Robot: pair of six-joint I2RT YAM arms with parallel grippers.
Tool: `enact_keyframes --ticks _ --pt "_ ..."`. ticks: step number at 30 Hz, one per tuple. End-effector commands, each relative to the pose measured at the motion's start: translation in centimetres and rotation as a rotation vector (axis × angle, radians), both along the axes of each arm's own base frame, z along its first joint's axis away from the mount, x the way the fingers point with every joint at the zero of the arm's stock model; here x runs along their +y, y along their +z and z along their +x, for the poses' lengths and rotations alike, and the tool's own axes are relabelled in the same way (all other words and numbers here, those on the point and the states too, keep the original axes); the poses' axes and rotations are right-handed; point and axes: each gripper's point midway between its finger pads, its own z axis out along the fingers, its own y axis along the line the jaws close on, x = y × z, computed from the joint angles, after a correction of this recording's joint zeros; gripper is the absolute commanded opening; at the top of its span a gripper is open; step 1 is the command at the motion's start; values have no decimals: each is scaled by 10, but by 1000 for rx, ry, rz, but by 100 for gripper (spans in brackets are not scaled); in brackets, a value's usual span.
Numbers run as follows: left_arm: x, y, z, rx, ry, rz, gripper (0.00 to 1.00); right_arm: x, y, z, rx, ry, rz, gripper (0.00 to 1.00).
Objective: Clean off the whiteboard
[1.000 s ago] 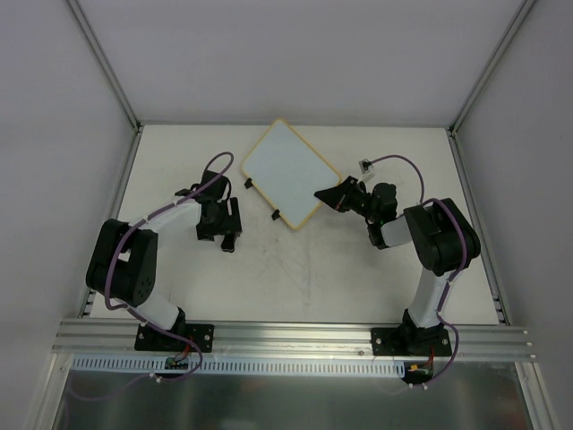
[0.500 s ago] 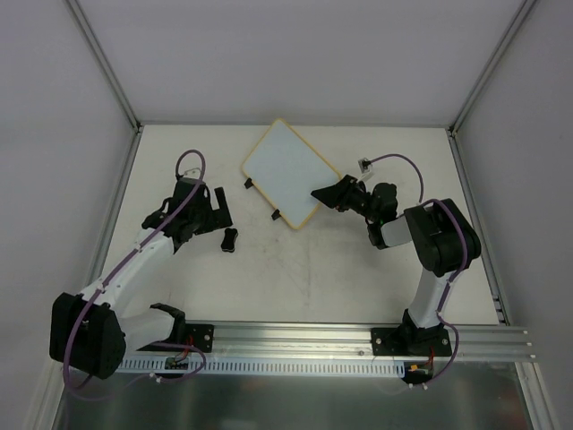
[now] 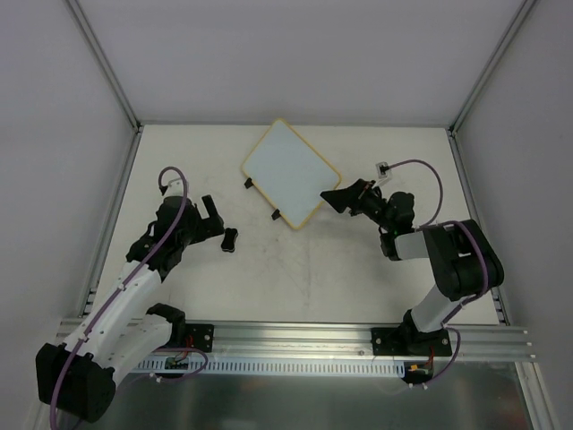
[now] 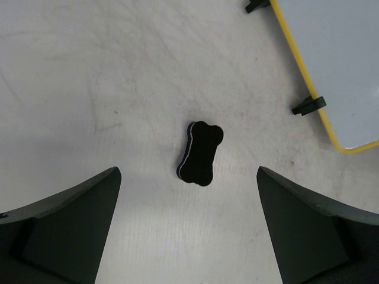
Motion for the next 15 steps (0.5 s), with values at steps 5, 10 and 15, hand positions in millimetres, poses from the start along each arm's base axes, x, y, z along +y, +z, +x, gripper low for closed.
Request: enact_keyframes --ticks 5,10,15 --pt "5 14 4 -80 12 1 99 -48 55 -23 -260 -182 43 99" --pt "7 5 -1 -71 -2 23 99 -61 52 -69 -296 -210 17 99" --pt "5 -5 -9 -60 -24 18 99 -83 25 -100 -167 -301 -155 99"
